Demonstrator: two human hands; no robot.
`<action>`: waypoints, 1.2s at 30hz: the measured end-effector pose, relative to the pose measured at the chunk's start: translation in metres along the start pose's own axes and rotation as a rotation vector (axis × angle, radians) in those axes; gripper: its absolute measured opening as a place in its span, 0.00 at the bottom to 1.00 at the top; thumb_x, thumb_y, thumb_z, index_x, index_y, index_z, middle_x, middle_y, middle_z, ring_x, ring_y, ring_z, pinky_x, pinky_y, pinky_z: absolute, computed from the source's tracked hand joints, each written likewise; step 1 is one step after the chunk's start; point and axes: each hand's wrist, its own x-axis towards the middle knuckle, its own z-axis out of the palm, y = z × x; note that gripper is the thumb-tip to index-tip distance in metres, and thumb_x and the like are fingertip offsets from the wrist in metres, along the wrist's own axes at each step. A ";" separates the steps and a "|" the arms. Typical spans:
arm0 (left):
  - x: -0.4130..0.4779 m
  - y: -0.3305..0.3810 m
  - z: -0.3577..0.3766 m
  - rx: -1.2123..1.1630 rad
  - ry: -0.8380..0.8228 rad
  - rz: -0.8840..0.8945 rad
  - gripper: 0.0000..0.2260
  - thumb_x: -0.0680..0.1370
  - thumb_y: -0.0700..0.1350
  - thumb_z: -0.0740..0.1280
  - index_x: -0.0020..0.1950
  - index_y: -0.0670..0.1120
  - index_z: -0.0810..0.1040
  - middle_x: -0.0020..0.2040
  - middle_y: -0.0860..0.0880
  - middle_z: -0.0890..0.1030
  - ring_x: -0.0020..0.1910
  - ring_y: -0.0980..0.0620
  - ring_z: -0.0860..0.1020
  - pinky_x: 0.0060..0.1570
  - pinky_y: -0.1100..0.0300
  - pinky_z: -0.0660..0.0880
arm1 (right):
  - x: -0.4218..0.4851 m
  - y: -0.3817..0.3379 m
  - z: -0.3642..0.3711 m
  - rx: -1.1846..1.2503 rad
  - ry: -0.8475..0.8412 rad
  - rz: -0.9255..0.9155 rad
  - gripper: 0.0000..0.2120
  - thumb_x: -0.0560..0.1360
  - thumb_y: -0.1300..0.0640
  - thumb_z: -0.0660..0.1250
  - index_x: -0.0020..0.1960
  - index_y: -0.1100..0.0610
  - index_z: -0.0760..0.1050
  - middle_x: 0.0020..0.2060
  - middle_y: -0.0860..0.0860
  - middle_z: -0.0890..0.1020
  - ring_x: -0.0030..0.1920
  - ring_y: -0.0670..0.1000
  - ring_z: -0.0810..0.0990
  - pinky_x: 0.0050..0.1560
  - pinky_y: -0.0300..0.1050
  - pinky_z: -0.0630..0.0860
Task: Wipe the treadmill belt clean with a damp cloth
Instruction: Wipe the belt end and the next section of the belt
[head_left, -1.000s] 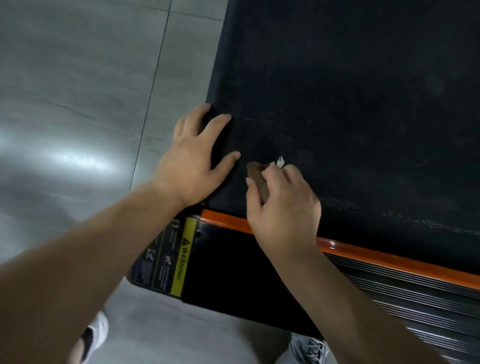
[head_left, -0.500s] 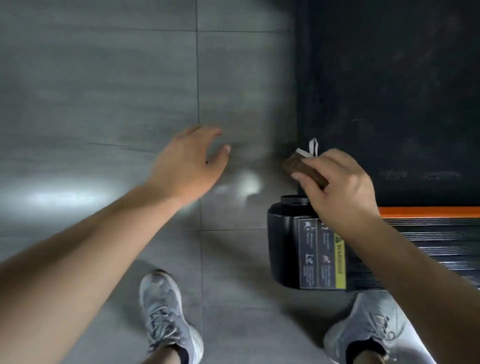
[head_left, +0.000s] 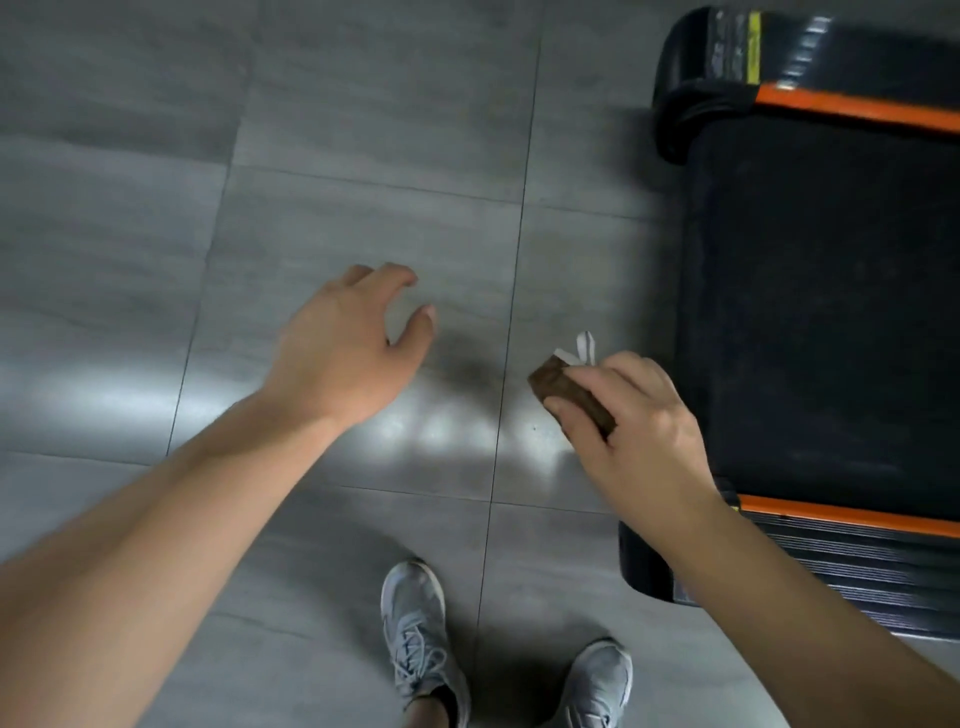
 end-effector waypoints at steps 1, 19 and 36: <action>-0.001 0.002 -0.013 0.010 -0.003 0.003 0.25 0.77 0.61 0.58 0.68 0.52 0.77 0.61 0.46 0.81 0.60 0.41 0.80 0.57 0.46 0.77 | 0.004 -0.010 -0.010 0.000 -0.004 -0.006 0.14 0.78 0.47 0.65 0.55 0.56 0.82 0.45 0.50 0.77 0.48 0.54 0.76 0.41 0.52 0.78; 0.084 0.045 -0.185 0.259 -0.044 0.084 0.21 0.82 0.59 0.60 0.70 0.51 0.75 0.63 0.47 0.80 0.61 0.41 0.77 0.51 0.50 0.72 | 0.134 -0.075 -0.133 -0.140 0.069 0.073 0.10 0.75 0.53 0.73 0.53 0.56 0.83 0.45 0.49 0.76 0.47 0.53 0.76 0.44 0.52 0.79; 0.441 0.091 -0.167 0.279 -0.104 0.124 0.21 0.81 0.61 0.60 0.69 0.53 0.75 0.63 0.47 0.80 0.61 0.41 0.78 0.53 0.49 0.72 | 0.455 0.035 -0.078 -0.124 0.061 0.086 0.17 0.76 0.43 0.64 0.54 0.55 0.82 0.46 0.49 0.76 0.49 0.52 0.76 0.44 0.45 0.74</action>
